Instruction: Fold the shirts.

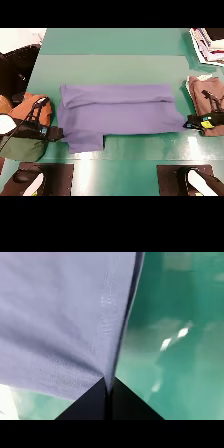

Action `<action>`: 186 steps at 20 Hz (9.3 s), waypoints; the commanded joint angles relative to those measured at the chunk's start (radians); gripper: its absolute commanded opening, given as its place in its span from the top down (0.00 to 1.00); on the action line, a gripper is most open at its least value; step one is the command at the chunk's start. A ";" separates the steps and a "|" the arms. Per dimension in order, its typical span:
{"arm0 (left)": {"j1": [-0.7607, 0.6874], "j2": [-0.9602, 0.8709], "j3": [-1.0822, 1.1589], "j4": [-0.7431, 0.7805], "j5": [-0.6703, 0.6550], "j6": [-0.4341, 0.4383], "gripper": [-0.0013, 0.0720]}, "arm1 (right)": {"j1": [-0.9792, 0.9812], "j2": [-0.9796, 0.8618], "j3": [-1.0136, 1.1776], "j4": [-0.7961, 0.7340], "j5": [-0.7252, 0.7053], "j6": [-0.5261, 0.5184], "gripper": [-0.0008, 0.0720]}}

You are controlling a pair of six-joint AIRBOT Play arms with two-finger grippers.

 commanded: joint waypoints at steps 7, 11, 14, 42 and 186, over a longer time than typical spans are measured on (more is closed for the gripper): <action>0.000 -0.024 0.140 0.112 0.248 -0.010 0.95 | 0.006 0.082 0.127 0.034 -0.004 0.022 0.97; 0.000 -0.260 0.200 0.115 0.460 0.006 0.95 | 0.006 -0.173 0.289 0.128 -0.095 0.022 0.97; 0.000 -0.437 0.276 0.113 0.528 0.034 0.95 | 0.006 -0.349 0.391 0.193 -0.093 0.022 0.96; -0.156 -0.686 0.503 -0.069 0.435 0.005 0.95 | 0.066 -0.757 0.495 0.431 -0.063 -0.146 0.75; -0.116 -0.566 0.903 0.010 0.233 0.094 0.95 | 0.457 -0.393 0.970 0.319 0.002 0.119 0.96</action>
